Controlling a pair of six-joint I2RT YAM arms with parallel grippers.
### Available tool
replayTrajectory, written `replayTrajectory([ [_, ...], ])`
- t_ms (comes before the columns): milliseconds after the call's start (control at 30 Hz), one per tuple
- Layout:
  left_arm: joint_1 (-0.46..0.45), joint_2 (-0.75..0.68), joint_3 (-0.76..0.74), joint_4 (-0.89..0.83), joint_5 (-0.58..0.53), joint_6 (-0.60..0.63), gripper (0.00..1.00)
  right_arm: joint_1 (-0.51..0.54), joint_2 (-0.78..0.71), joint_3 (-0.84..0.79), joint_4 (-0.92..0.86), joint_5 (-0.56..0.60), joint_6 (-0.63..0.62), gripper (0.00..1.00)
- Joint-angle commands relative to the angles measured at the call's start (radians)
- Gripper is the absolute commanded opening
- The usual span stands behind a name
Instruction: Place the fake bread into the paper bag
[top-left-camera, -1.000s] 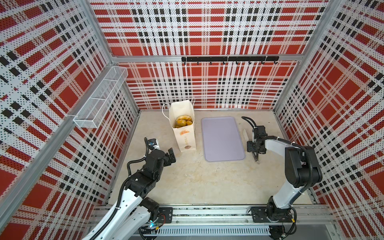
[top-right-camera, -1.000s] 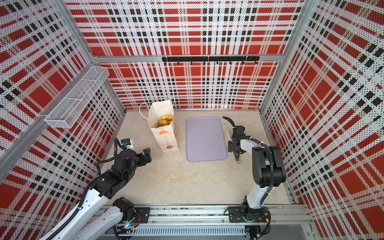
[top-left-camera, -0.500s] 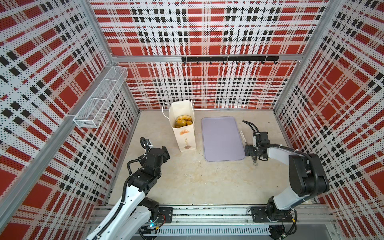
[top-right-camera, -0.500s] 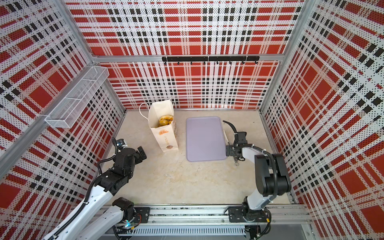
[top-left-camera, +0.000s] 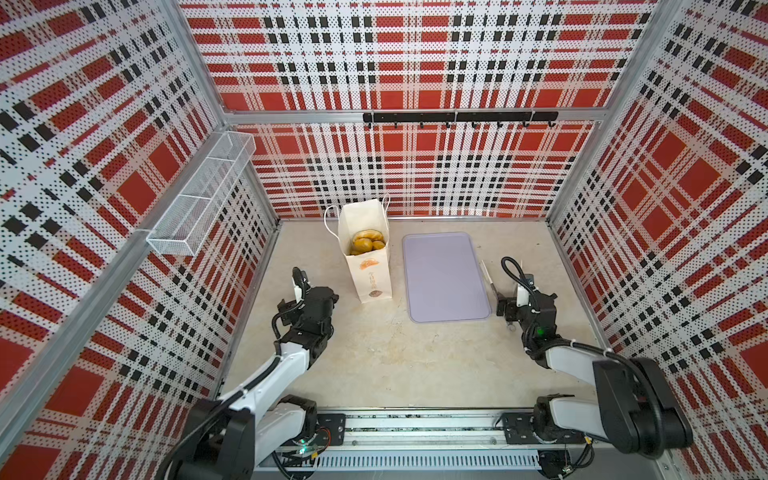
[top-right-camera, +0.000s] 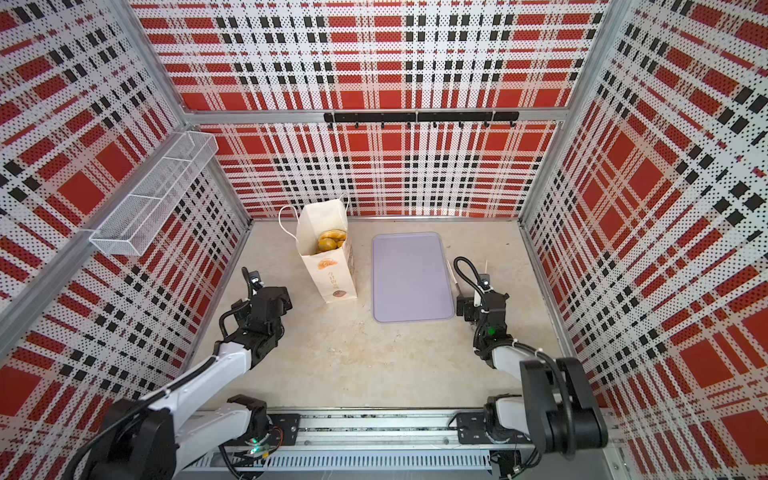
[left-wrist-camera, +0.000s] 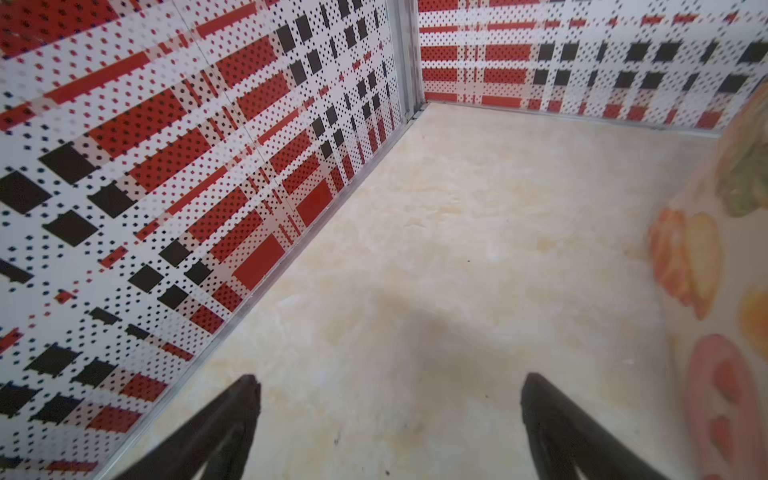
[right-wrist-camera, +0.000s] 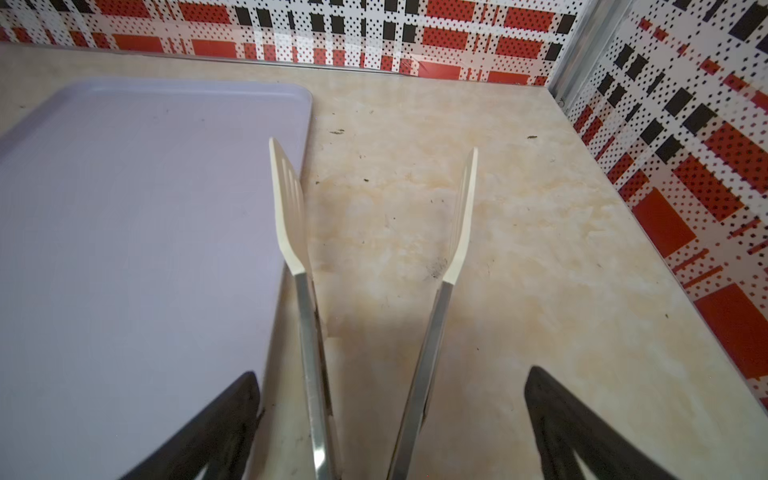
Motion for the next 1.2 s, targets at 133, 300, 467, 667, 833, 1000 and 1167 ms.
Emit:
replayTrajectory([
  [133,0.017,0.164,-0.044,0.451,0.121,0.186,0.99,-0.002,0.259,0.026,0.512,-0.003,-0.049,1.0],
  [300,0.048,0.276,-0.13,0.821,0.297,0.288,0.99,0.008,0.252,0.03,0.491,0.075,-0.035,1.0],
  [467,0.051,0.443,-0.121,0.98,0.354,0.313,0.99,0.008,0.238,0.091,0.356,0.114,-0.019,1.0],
  [667,0.108,0.433,-0.054,0.84,0.409,0.259,0.99,0.0,0.237,0.115,0.305,0.109,-0.004,1.0],
  [833,0.109,0.432,-0.054,0.84,0.409,0.258,0.99,0.001,0.235,0.115,0.304,0.109,-0.003,1.0],
  [1000,0.107,0.433,-0.054,0.84,0.407,0.258,1.0,0.001,0.236,0.113,0.306,0.111,-0.003,1.0],
  [1167,0.107,0.433,-0.054,0.84,0.407,0.258,0.99,0.001,0.236,0.113,0.306,0.11,-0.005,1.0],
])
